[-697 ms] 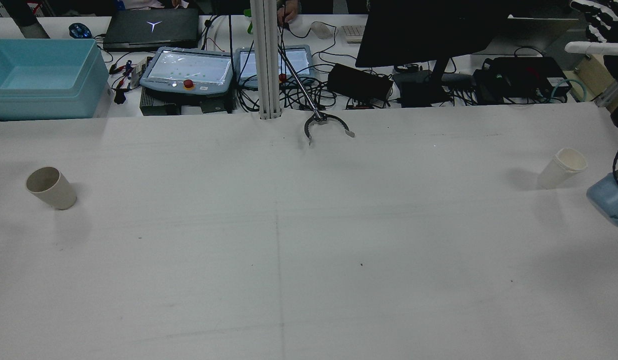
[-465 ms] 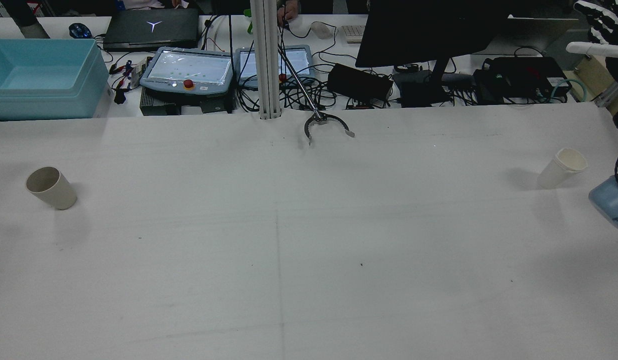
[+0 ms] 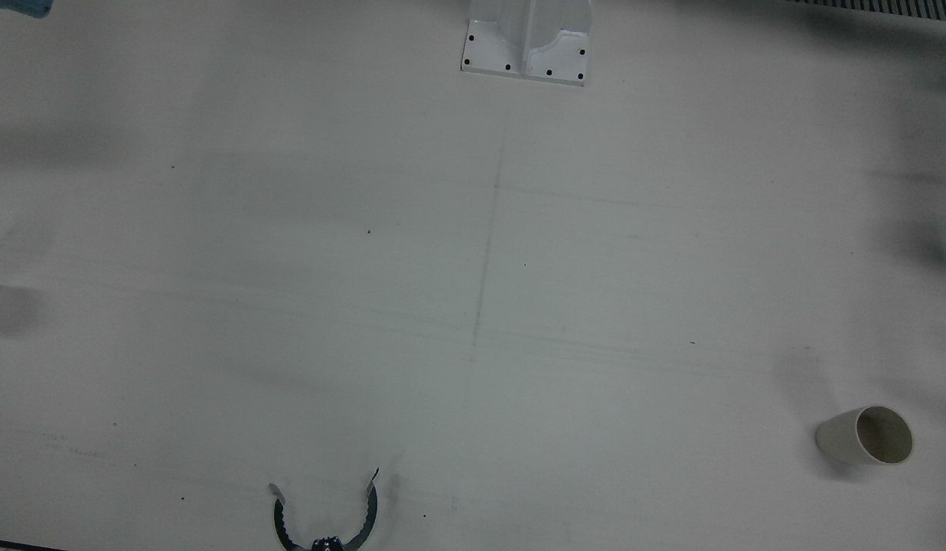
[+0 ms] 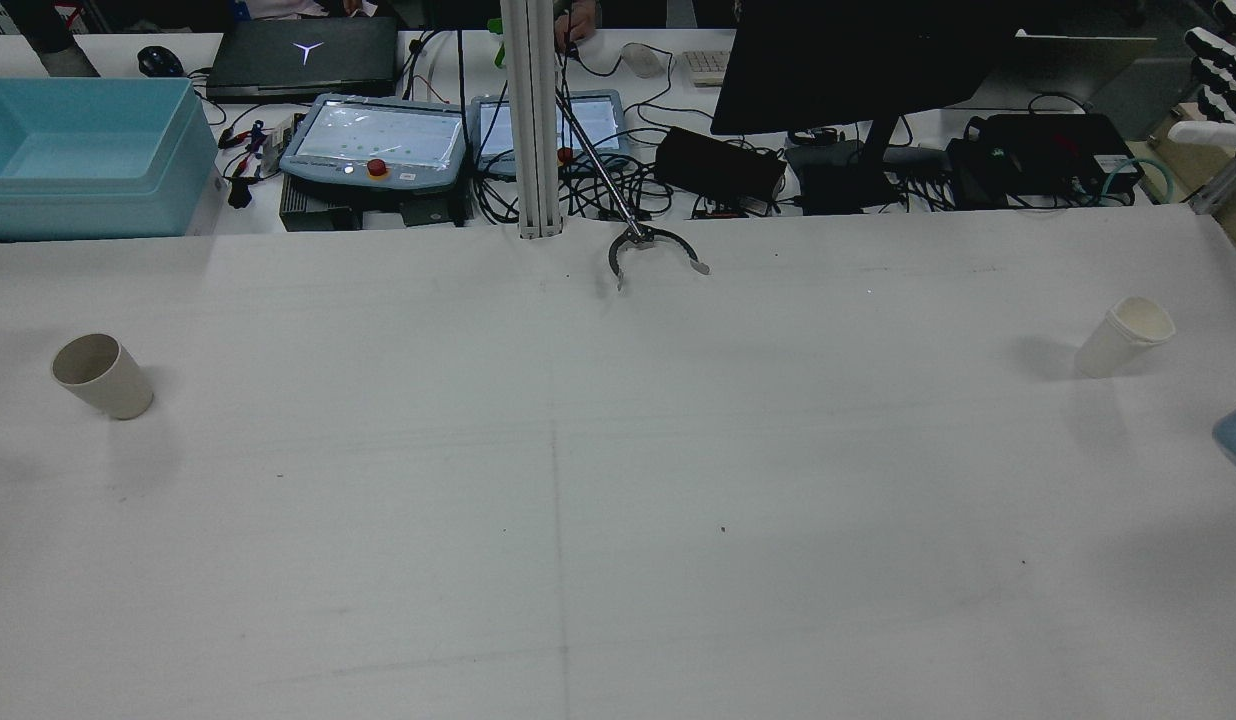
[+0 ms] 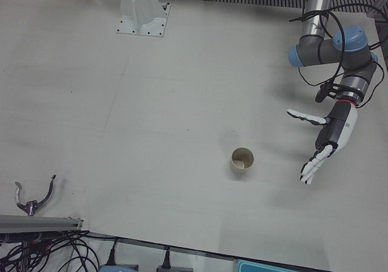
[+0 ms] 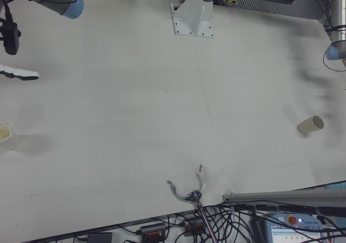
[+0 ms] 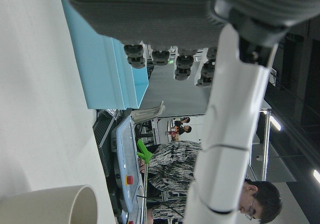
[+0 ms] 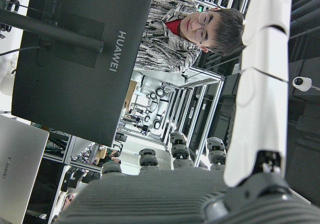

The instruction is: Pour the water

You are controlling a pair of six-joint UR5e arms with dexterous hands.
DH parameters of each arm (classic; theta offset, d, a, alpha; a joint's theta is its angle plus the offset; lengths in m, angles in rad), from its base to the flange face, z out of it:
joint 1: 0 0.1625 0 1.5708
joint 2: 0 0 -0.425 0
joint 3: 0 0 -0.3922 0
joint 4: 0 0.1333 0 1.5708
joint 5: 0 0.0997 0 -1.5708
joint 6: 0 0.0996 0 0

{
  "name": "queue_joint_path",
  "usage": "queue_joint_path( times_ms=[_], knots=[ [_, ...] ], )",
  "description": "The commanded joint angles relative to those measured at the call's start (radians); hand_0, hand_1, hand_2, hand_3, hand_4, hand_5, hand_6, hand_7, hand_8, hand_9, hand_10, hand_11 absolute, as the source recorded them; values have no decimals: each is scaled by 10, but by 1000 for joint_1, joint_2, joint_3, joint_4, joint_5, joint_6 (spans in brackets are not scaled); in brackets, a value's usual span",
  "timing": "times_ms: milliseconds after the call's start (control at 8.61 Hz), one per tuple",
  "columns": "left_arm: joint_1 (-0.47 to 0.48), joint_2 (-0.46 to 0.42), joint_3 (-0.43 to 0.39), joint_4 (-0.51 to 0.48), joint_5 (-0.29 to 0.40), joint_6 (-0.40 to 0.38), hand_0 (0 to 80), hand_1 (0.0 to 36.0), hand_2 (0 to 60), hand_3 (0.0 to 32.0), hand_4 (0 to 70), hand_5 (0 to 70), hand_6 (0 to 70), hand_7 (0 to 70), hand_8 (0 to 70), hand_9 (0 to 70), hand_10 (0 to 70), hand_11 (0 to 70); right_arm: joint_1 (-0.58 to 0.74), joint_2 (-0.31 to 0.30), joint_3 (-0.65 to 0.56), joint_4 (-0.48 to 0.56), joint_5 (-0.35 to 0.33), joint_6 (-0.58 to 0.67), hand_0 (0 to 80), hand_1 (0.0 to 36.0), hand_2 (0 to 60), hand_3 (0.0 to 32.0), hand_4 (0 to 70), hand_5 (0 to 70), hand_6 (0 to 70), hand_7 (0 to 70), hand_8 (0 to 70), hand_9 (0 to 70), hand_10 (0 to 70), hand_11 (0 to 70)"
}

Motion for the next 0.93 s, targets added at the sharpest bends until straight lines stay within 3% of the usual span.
queue_joint_path(
  times_ms=[0,116,349,465,581,697,813],
  knots=[
    [0,4,-9,7,1,0,554,71,0,12,267,0,118,80,75,3,34,62,4,-29,2,16,-2,12,572,220,0,94,0,87,141,50,49,26,0,0],
    [4,13,-3,1,-1,3,560,76,0,8,269,0,119,83,75,4,34,63,4,-44,2,25,-3,12,574,224,1,92,0,89,140,45,51,28,0,0],
    [50,21,26,-63,-16,81,575,89,0,8,262,0,116,79,76,4,37,69,4,-113,-2,100,-24,11,577,230,10,82,0,91,132,25,59,43,0,0],
    [97,19,46,-88,-72,99,573,88,0,0,263,0,116,75,78,6,40,72,12,-120,1,102,-29,12,578,233,36,46,0,95,153,59,88,77,0,0],
    [163,10,74,-102,-138,101,592,103,0,0,268,0,119,77,83,9,42,78,13,-121,-2,102,-64,9,584,237,44,38,0,97,166,82,98,90,0,0],
    [219,1,101,-114,-168,103,660,145,0,0,273,0,127,85,89,17,47,89,15,-121,-2,102,-78,8,584,239,43,28,0,98,163,75,96,87,0,0],
    [228,-5,117,-119,-176,104,800,206,0,0,272,0,137,91,96,23,53,104,13,-121,-3,102,-78,3,587,239,43,30,0,99,167,85,97,89,0,0]
  ],
)
